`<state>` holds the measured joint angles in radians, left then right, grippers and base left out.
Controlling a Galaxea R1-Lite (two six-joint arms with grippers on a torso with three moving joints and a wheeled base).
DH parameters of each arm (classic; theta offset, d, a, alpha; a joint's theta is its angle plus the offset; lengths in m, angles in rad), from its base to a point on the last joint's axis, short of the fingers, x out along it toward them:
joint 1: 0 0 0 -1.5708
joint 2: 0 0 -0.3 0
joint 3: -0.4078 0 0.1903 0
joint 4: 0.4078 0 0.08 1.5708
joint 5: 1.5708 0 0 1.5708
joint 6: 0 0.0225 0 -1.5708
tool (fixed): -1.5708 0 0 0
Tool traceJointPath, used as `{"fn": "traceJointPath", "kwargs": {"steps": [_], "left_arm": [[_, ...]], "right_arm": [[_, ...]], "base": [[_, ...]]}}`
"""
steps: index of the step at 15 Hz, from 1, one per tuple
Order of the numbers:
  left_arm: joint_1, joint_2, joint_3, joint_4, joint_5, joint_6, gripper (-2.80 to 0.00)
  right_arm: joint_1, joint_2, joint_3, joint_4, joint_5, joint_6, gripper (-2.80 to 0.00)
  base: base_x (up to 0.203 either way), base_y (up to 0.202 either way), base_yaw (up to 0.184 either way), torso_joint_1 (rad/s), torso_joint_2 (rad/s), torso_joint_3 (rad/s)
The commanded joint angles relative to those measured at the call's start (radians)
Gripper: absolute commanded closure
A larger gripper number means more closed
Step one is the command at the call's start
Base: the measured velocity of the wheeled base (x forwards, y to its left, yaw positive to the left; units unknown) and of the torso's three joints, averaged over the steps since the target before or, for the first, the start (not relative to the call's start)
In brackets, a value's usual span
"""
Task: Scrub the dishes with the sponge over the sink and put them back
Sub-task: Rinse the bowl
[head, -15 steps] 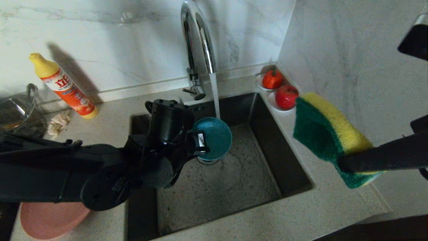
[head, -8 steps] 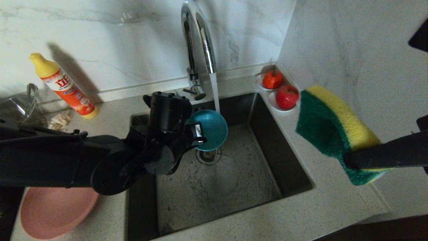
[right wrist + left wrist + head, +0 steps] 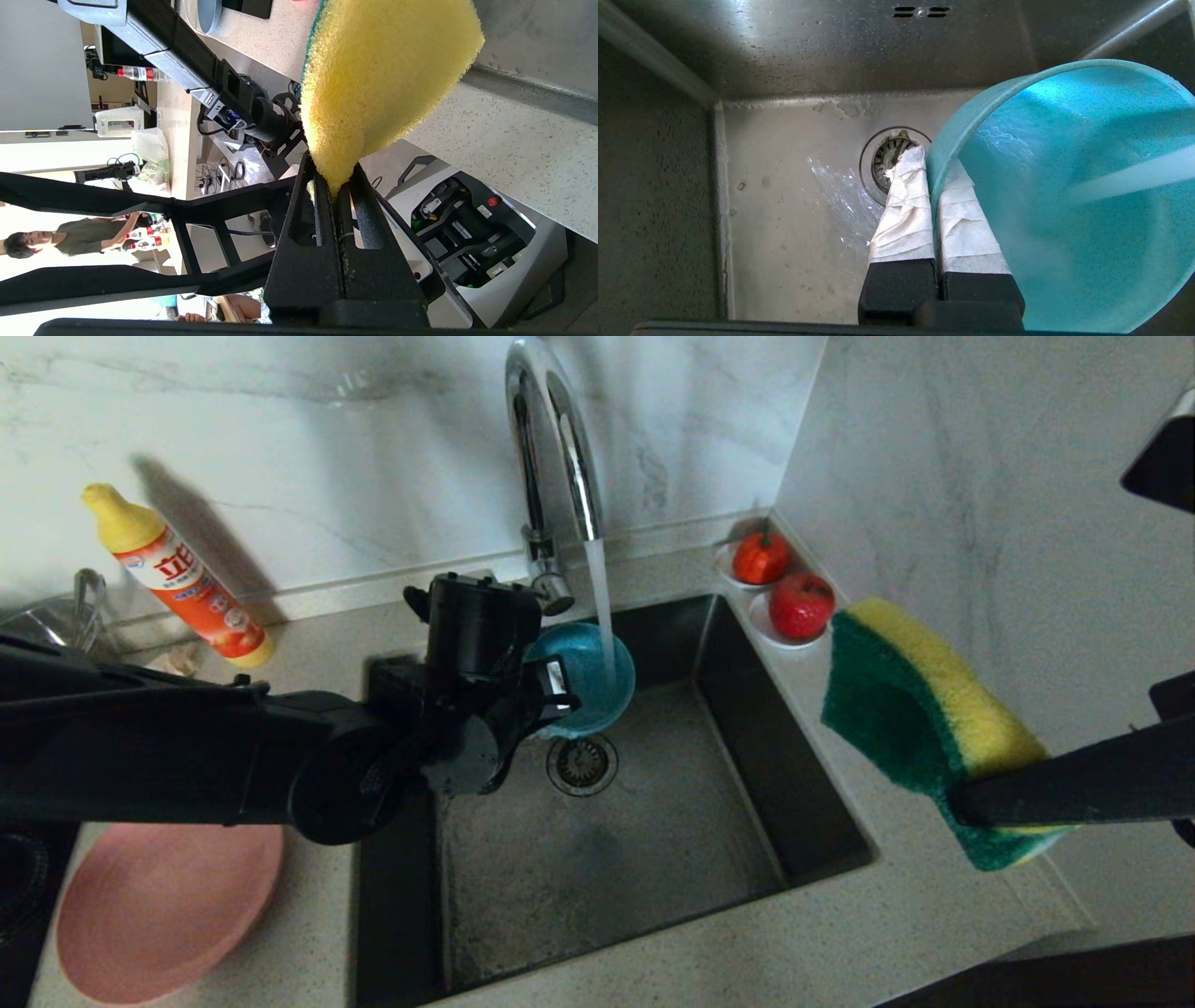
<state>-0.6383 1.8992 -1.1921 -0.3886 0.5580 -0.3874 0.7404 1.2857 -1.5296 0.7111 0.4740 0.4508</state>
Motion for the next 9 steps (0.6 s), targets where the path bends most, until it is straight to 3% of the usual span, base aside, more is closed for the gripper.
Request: {"fn": "traceJointPath", "kwargs": {"steps": [1,7,9], "left_arm": [[0.0,0.008,-0.006,-0.003,0.003,-0.002,0.0],[0.002,0.016,-0.054,0.018,0.003,-0.004,0.0],[0.0,0.012,-0.057,0.061,0.002,-0.031,0.0]], "right_arm": [[0.0,0.0,0.002,0.004,0.003,0.002,0.0],[0.0,-0.005,0.002,0.004,0.003,0.002,0.0],[0.0,-0.005,0.003,0.004,0.003,0.002,0.0]], "base": [[0.0,0.0,0.0,0.0,0.0,0.0],[0.0,0.0,0.0,0.0,0.0,0.0],[0.0,0.0,0.0,0.0,0.0,0.0]]}}
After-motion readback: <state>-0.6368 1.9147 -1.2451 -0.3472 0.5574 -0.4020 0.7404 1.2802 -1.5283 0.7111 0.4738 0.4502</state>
